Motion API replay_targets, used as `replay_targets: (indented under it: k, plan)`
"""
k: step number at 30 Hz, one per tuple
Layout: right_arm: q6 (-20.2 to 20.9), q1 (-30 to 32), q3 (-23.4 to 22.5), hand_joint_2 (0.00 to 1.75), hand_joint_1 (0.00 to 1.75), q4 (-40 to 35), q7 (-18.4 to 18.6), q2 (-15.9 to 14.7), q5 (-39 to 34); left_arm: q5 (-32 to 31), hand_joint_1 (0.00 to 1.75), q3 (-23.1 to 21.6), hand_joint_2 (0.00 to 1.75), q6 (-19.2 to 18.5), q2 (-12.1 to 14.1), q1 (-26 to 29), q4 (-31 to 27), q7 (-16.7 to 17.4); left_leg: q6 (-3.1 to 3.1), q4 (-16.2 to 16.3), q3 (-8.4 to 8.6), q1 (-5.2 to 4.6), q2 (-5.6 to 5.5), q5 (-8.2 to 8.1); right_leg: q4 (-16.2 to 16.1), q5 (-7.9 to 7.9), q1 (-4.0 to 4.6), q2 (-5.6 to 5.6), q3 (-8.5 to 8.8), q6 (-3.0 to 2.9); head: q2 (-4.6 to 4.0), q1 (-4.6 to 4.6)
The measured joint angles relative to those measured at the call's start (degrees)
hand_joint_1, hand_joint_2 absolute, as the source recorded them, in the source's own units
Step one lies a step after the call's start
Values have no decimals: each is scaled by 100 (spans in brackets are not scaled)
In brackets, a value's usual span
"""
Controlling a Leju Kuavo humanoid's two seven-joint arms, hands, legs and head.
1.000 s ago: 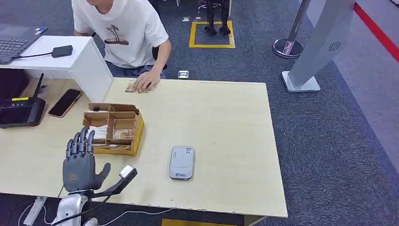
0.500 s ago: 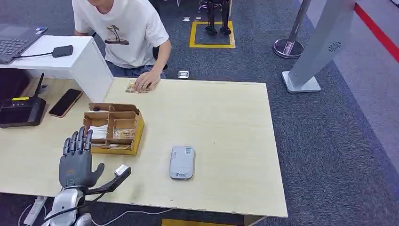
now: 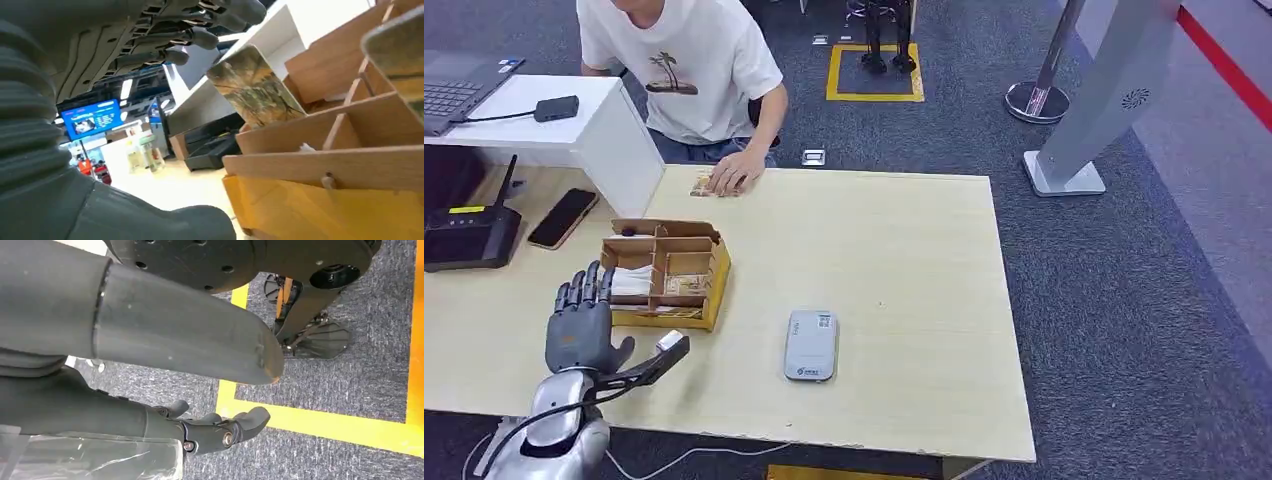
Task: Pass the card to the sensor for recognition and then transmit it.
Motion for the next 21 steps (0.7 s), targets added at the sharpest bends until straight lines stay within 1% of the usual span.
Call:
replay_targets:
  k: [3, 6, 7, 8, 9, 11, 12, 16, 21]
  plan:
    - [18, -14, 0, 0, 0, 0, 0, 0, 29, 103, 0, 0, 175, 9, 7, -237, 254, -88, 0, 0, 0, 0, 0, 0, 0, 0, 0, 0, 0, 0, -2, -2]
    - [44, -23, 0, 0, 0, 0, -2, 0, 90, 168, 0, 0, 175, 146, 2, -483, 519, -206, -1, 0, 1, 1, 1, 1, 0, 1, 0, 0, 0, 0, -2, -2]
    - [50, -25, 0, 0, 0, 0, -2, 0, 92, 175, 9, 0, 175, 192, -2, -538, 558, -225, -1, 0, 1, 1, 1, 1, 0, 1, 0, 0, -1, 0, -2, 0]
    - [50, -27, 2, 0, 0, 2, -7, 0, 96, 179, 45, 0, 175, 218, -9, -607, 603, -245, -1, 0, 1, 1, 0, 1, 1, 1, 0, 0, -1, 0, -2, 0]
    - [50, -31, 0, 0, 0, 2, -9, 0, 99, 184, 147, -2, 175, 221, -15, -665, 634, -265, -1, 0, 1, 1, 0, 2, 1, 1, 0, 1, 0, -1, -2, 0]
    - [50, -39, 0, 0, 0, 7, -11, 0, 101, 219, 150, -2, 175, 225, -31, -744, 674, -282, -1, 0, 1, 1, 1, 1, 1, 1, 0, 2, -1, -1, -2, 0]
    - [50, -40, 2, 0, 0, 7, -13, 0, 101, 227, 175, -4, 175, 229, -39, -777, 689, -289, -1, 0, 1, 1, 1, 1, 1, 1, 0, 2, -1, -1, -2, 0]
    - [50, -42, 0, 0, 0, 9, -13, 0, 101, 245, 175, -24, 175, 221, -55, -840, 709, -293, -1, 1, 1, 0, 2, 1, 0, 1, 0, 2, -2, -1, -2, 0]
    - [50, -44, 0, 0, 0, 11, -13, 0, 101, 426, 175, -46, 175, 103, -50, -916, 711, -383, -1, 1, 1, 0, 2, 1, 0, 0, 0, 2, -3, -1, -2, 0]
